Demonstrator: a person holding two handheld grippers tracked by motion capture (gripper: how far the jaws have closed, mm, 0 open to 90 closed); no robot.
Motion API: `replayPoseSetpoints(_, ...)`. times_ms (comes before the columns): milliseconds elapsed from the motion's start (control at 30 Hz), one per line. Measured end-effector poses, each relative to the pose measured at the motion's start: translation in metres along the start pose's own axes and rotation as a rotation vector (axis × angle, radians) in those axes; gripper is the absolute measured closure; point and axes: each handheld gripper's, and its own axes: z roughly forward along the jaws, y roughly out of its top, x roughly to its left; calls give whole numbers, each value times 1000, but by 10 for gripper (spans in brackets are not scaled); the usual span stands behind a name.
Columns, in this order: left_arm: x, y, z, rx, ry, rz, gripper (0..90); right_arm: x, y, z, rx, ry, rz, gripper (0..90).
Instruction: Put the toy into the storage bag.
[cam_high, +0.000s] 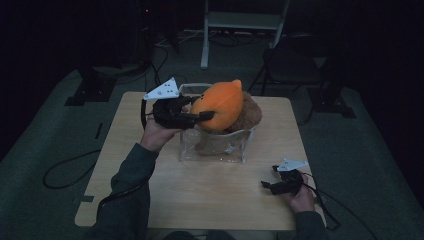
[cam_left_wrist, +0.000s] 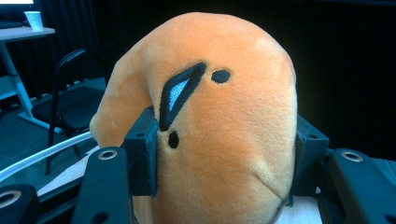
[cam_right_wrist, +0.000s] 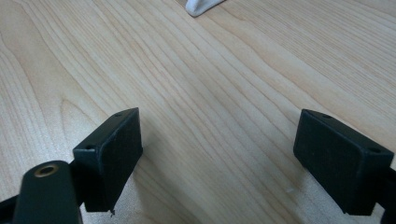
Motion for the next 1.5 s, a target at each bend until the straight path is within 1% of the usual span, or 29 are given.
replayPoseSetpoints(633,8,-1,-2,-7,24,-16,419,0,0,0,0,-1,1,147)
replayPoseSetpoints(1367,17,-9,-2,3,49,-43,419,0,0,0,0,0,1,147)
replayPoseSetpoints(1500,18,-11,-2,7,53,-41,419,0,0,0,0,0,2,147)
